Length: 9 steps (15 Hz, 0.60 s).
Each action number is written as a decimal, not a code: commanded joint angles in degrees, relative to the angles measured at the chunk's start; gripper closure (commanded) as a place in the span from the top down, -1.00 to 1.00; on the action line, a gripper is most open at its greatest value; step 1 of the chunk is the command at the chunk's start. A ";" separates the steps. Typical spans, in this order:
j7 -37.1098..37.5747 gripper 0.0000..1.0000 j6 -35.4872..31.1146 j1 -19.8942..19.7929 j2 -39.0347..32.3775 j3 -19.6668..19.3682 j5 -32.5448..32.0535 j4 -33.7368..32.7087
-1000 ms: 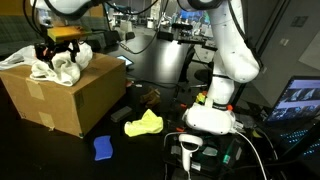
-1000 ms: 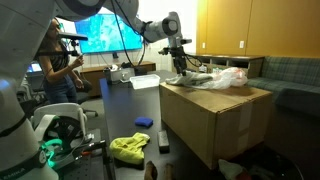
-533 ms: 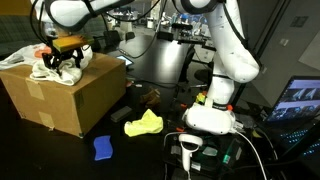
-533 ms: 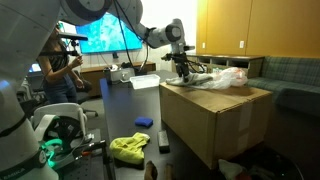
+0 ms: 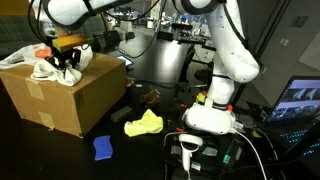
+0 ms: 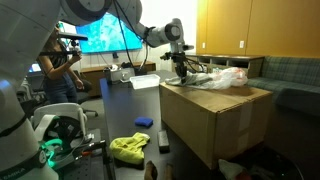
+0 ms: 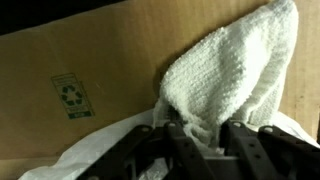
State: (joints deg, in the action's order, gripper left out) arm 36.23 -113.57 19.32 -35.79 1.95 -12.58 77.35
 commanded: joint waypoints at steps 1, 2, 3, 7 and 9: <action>-1.39 -0.80 2.01 1.29 1.61 -0.41 -0.84 -0.46; -1.25 -0.84 1.89 1.57 2.09 -0.33 -0.90 -0.24; -1.62 -0.86 1.88 1.80 2.59 -0.20 -1.04 -0.05; -1.90 -0.79 1.50 4.37 3.89 0.44 -2.64 -1.28; -1.49 -0.79 2.23 6.38 3.61 0.79 -4.25 -3.41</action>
State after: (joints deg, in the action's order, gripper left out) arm 34.91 -112.91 23.21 -32.76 2.44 -14.55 76.60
